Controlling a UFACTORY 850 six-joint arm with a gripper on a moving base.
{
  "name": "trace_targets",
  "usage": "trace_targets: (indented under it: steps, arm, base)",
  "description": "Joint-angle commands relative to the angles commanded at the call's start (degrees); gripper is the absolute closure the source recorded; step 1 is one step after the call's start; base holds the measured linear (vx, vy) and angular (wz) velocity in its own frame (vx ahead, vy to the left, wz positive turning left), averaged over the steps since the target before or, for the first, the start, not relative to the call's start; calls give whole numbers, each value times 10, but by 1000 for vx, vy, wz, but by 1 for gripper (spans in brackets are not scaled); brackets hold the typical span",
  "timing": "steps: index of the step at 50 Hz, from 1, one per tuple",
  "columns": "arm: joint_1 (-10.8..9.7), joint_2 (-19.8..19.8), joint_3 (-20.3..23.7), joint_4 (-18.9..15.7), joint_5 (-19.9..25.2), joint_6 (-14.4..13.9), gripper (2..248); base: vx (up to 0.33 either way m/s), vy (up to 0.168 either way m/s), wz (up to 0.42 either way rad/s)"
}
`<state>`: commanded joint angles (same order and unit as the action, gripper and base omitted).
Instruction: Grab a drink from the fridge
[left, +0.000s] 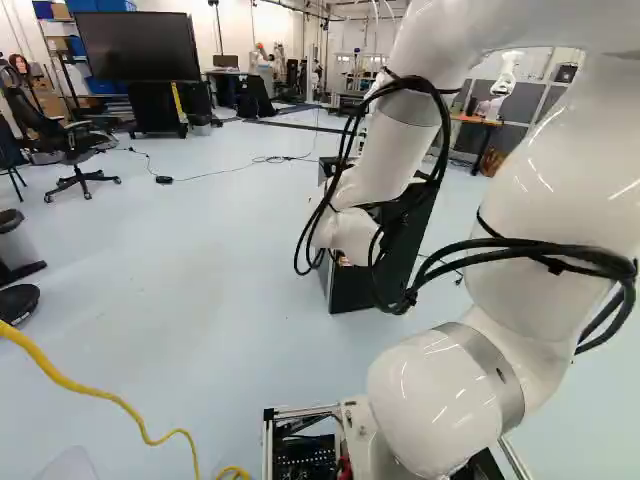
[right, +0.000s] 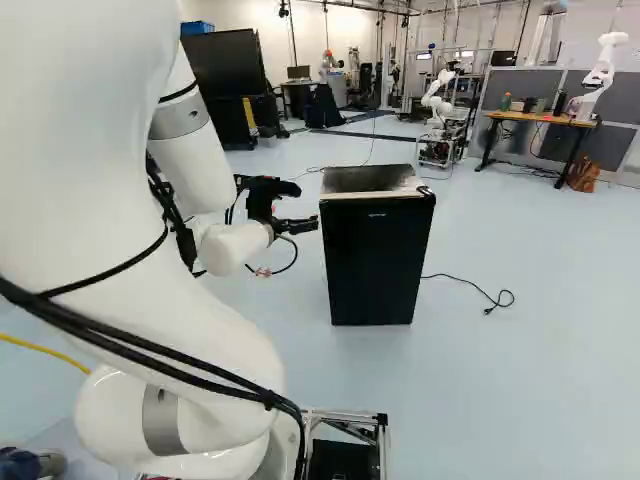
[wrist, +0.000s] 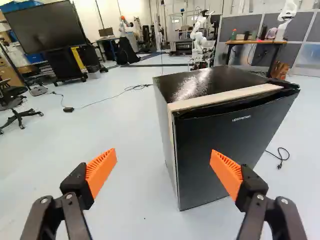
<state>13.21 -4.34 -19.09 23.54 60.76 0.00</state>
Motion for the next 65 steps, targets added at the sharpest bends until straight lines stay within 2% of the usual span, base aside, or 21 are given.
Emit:
trace_targets:
  steps: [42,65]
  arm:
    - [65,-147,-97,146,124,0,3]
    - [90,-229,-163,226,175,0,3]
  base:
    - [0,0,0]
    - [0,0,0]
